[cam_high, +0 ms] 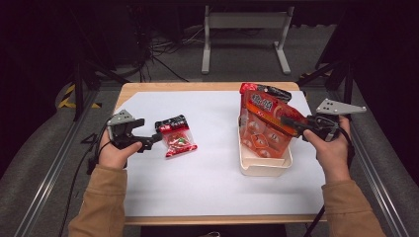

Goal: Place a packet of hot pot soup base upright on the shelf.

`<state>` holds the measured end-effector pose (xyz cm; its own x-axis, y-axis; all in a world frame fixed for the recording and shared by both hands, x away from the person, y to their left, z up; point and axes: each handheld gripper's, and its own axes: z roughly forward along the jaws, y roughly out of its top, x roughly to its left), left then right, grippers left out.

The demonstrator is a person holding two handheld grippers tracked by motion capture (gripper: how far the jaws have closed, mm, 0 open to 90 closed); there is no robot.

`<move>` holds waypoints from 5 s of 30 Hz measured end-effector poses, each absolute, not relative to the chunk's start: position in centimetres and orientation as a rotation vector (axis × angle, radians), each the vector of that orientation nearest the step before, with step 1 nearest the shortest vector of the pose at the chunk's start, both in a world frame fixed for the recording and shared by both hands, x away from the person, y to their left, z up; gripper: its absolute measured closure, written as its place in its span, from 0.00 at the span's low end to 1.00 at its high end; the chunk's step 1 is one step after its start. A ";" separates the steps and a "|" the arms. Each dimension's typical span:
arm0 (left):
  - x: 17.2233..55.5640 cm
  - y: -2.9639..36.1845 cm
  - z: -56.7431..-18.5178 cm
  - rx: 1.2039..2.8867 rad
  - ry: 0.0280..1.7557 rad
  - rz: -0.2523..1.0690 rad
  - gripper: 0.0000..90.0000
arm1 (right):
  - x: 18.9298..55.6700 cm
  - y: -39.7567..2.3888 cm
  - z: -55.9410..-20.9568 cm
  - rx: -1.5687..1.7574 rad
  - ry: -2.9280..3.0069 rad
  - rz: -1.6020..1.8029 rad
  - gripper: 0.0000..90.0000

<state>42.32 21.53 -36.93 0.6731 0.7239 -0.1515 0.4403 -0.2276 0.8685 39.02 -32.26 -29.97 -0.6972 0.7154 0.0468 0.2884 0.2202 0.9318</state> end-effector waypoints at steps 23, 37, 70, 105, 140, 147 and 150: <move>43.4 21.5 -36.8 1.857 0.909 0.376 0.09 | 34.7 -36.2 -30.1 0.958 2.016 1.370 0.60; 43.3 21.4 -36.8 1.857 0.930 0.392 0.09 | 34.3 -37.9 -32.5 1.068 1.954 1.298 0.57; 47.2 21.6 -40.1 1.888 1.008 0.320 0.12 | 36.9 -38.1 -37.9 1.183 2.041 1.224 0.51; 51.9 21.3 -44.7 1.868 1.182 0.263 0.27 | 37.9 -37.6 -39.3 1.200 2.104 1.207 0.50; 52.0 20.5 -45.4 1.914 1.110 0.230 0.94 | 37.9 -37.4 -39.5 1.207 2.123 1.213 0.48; 51.8 20.8 -44.9 1.895 1.104 0.228 0.99 | 37.9 -37.5 -39.5 1.205 2.125 1.214 0.49; 51.6 20.8 -44.6 1.889 1.094 0.225 0.99 | 37.9 -37.5 -39.5 1.203 2.124 1.214 0.49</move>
<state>51.63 20.84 -44.63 0.5894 0.7631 -0.2649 0.5967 -0.1902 0.7796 37.90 -37.50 -39.46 -0.5418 0.8382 0.0622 0.4788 0.2470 0.8425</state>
